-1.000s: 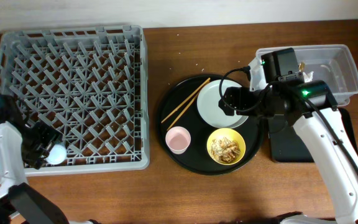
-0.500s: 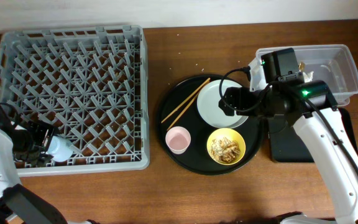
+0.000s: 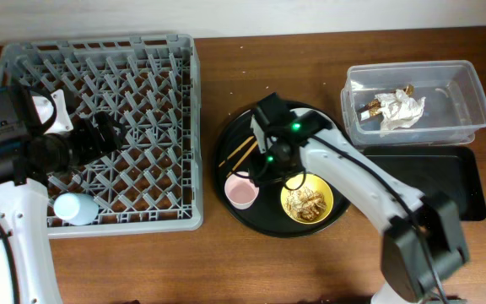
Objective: Sort waste into correct bins and load items into the dishwasher rack
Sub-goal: 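Grasp the pink cup with the right gripper and pass it to the left gripper, then place the pink cup in the rack's front-left corner with the left gripper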
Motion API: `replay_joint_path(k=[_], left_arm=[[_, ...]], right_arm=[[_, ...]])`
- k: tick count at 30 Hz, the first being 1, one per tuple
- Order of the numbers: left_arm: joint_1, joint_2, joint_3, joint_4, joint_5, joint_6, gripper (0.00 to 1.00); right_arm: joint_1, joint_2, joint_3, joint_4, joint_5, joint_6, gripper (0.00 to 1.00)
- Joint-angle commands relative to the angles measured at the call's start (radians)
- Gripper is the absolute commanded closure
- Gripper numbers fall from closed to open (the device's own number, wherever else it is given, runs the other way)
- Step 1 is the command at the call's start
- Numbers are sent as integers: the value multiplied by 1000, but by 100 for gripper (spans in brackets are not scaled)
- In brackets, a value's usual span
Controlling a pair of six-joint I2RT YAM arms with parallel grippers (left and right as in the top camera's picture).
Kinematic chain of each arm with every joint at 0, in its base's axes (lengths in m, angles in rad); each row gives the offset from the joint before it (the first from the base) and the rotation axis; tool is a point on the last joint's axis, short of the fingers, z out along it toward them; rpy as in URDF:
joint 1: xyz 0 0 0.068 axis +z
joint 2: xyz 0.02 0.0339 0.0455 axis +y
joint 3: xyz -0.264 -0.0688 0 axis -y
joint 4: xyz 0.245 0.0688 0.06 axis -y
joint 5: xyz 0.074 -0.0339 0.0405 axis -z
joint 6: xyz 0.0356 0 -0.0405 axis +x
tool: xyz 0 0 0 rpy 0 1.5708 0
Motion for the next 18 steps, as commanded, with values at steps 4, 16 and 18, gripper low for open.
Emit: replay_joint_path(k=[4,16,18], left_arm=[[-4,2,5,40,452,151,1],[-277,2,5,275,1093,149,3],[-339,2,5,290,1093,150,3]], right_arm=[[0,50,-2,82,-105,8,96],[-345,-372,40,360,-1132,-198,96],[-324,-371,40,377,-1130,-198,96]])
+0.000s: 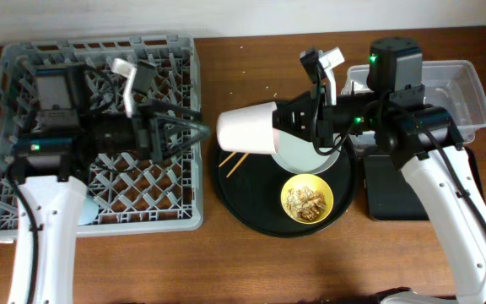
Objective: Sort waste into correct bins and load items into the dishwasher rack
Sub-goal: 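Place the pink cup in the rack's front-left corner with the left gripper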
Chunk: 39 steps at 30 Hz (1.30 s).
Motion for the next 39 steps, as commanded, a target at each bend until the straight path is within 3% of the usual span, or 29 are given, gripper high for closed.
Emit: replay_joint_path(k=[1,5,8,10,12,13,14,15,16,19,22,26,32,39], left_arm=[[-97,-1,8,39,85,19,3],[-175,-1,8,77,85,19,3],[-207,-1,8,97,80,19,16],[-207,-1,8,100,75,19,20],[-207,-1,8,137,73,19,33],[-207,-1,8,150,72,19,36],[-206,-1,8,151,45,9,37],[-206,-1,8,149,-55,-42,38],[-206,-1,8,140,-122,-50,39],[-181,-14,9,11,-507,-86,40],[4,-48,69,-244,-863,-129,41],[348,-45,143,-523,-1296,-260,41],[649,60,47,-492,-1322,-342,45],[781,248,35,-425,-1341,-374,43]], right_arm=[[33,6,4,27,-75,-17,96],[38,6,4,50,-72,-17,96],[39,7,4,68,-72,-6,96],[39,7,4,63,-73,-6,96],[39,7,4,56,-73,-6,96],[39,7,4,56,-73,-6,82],[39,7,4,56,-73,-6,50],[35,6,4,57,-73,-6,40],[28,4,4,57,-74,-6,36],[-62,-19,4,56,-71,44,33],[-119,-25,4,-45,40,130,34],[-69,-25,4,-288,406,126,34],[60,-25,4,-384,644,118,34],[60,-24,4,-407,645,99,34]])
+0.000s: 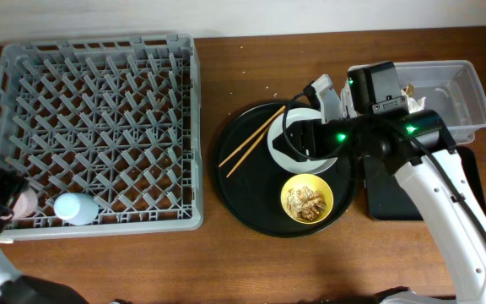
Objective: Sort waste into correct bins and load items into the dishwasher rack
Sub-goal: 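Place the pink cup in the rack's front-left corner with the left gripper, then grasp the yellow bowl with the right gripper, then tip the yellow bowl over the black rectangular tray to dump the scraps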
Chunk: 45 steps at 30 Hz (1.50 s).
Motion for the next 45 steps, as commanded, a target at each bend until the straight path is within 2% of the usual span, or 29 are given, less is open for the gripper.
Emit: replay_joint_path(k=[1,3,5,6,7,8,10,11,12,14,16,17,20,21,23,24,26,27,30,32,33,36,41,45], left_arm=[[20,95,-5,13,-2,-21,43],[20,176,-5,46,25,-21,43],[22,239,-5,70,21,-21,33],[22,262,-5,85,24,-21,33],[22,273,-5,91,30,-21,26],[24,279,-5,85,57,-21,2],[33,279,0,72,131,-20,1],[32,278,9,56,137,-10,1],[31,278,19,42,142,8,1],[22,253,103,-37,216,102,1],[-60,166,221,-87,280,201,2],[-105,135,255,-95,284,232,2],[-405,13,306,-58,283,389,2],[-542,3,306,-53,283,400,2],[-701,14,305,-50,283,427,2],[-765,20,305,-49,282,446,2],[-852,26,305,-31,275,444,2],[-875,26,305,-18,274,444,2],[-893,26,305,22,274,444,1],[-893,26,305,22,272,444,1],[-893,26,305,21,272,444,1],[-893,26,305,21,272,444,1],[-893,26,305,21,272,444,1],[-893,26,305,21,272,444,1]], right_arm=[[5,-13,5,-2,16,-13,34],[5,-13,5,-11,16,-13,34],[5,-13,5,-14,16,-13,34],[5,-13,5,-16,16,-13,34],[5,-13,5,-20,16,-13,34],[5,-13,5,-21,16,-14,34],[5,-13,5,-21,17,-14,33],[6,-13,5,-28,40,-14,26],[6,-13,5,-36,57,-13,25],[6,-13,-3,-66,177,-13,25],[19,11,-32,-59,235,-11,34],[32,28,-39,-58,256,-11,35],[80,136,-46,-71,394,46,39],[86,171,-46,-85,389,48,40],[94,224,-46,-124,427,48,41],[95,249,-46,-142,407,48,45],[121,279,-48,-174,351,48,48],[151,291,-60,-174,377,48,49],[267,348,-159,-98,649,93,49],[307,391,-249,0,658,93,55],[317,410,-278,45,655,92,69],[316,418,-293,106,667,65,95],[308,357,-291,69,681,120,96],[153,67,-291,53,473,143,96]])
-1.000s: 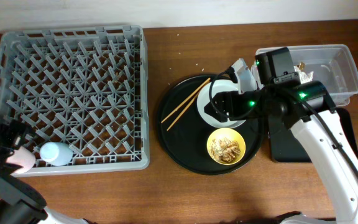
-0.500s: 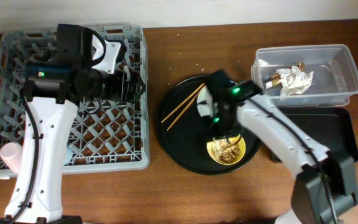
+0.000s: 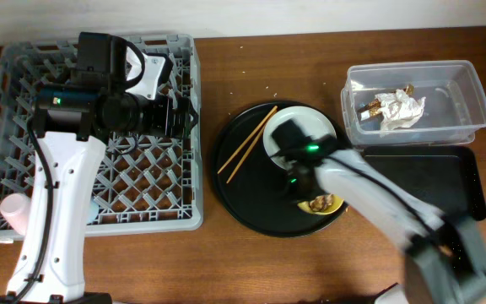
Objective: Sort waste into correct bins and load items into the dishwasher rack
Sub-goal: 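Tip the yellow bowl over the black rectangular tray to dump the scraps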
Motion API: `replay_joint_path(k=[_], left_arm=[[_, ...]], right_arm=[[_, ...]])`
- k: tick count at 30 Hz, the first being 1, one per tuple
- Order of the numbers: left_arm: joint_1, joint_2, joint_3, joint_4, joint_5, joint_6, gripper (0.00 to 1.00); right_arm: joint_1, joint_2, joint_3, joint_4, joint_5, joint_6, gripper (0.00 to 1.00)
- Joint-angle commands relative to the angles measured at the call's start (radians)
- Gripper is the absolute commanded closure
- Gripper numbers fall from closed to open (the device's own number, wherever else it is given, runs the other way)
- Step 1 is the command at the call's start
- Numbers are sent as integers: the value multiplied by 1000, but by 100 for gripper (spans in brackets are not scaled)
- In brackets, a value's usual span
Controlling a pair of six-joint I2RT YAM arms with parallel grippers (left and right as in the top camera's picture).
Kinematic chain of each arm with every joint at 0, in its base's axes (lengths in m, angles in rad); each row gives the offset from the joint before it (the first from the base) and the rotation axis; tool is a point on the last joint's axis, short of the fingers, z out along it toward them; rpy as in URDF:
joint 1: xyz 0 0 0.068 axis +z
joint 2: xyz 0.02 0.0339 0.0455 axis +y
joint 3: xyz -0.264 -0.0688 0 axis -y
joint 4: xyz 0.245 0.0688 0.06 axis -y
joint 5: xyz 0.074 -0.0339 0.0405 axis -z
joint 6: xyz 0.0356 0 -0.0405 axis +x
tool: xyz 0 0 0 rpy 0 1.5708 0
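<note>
A pink cup (image 3: 12, 211) lies in the near-left corner of the grey dishwasher rack (image 3: 24, 76). My left gripper (image 3: 182, 118) hovers over the rack's right side, fingers spread and empty. A pale blue cup (image 3: 93, 205) peeks out from under the left arm. On the round black tray (image 3: 234, 181) are a white plate (image 3: 287, 127), wooden chopsticks (image 3: 247, 139) and a yellow bowl of food scraps (image 3: 323, 204). My right gripper (image 3: 304, 181) is down at the bowl's left edge, its fingers hidden under the arm.
A clear plastic bin (image 3: 471, 93) holding crumpled paper and wrappers (image 3: 395, 108) stands at the back right. A flat black rectangular tray (image 3: 445, 181) lies in front of it. Crumbs dot the brown table behind the round tray.
The left arm has left the rack's near-left corner and is now over its far right; the pink cup stays in that corner. My right gripper went from the white plate to the yellow bowl.
The pink cup first stood on the round tray beside my right gripper. Then the right gripper held it up toward the open left gripper. Later the left gripper had it at the rack's near-left corner, where it now lies released.
</note>
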Motion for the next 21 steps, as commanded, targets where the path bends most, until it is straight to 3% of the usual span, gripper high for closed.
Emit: replay_joint_path(k=[1,3,6,10,11,14,17,21], left_arm=[[-1,3,3,0,-2,19,1],[-1,3,3,0,-2,19,1],[-1,3,3,0,-2,19,1],[-1,3,3,0,-2,19,1],[-1,3,3,0,-2,19,1],[-1,3,3,0,-2,19,1],[-1,3,3,0,-2,19,1],[-1,3,3,0,-2,19,1]], right_arm=[[-189,-245,5,-23,-177,6,96],[-357,-315,5,-46,-234,-93,96],[-643,-279,-25,-32,-375,-233,96],[-982,-109,-105,45,-895,-406,96],[-1023,-69,-112,49,-982,-445,96],[-1089,90,-120,42,-1300,-747,96],[-1120,132,-121,-3,-1332,-859,96],[-1225,132,-121,-45,-1332,-862,96]])
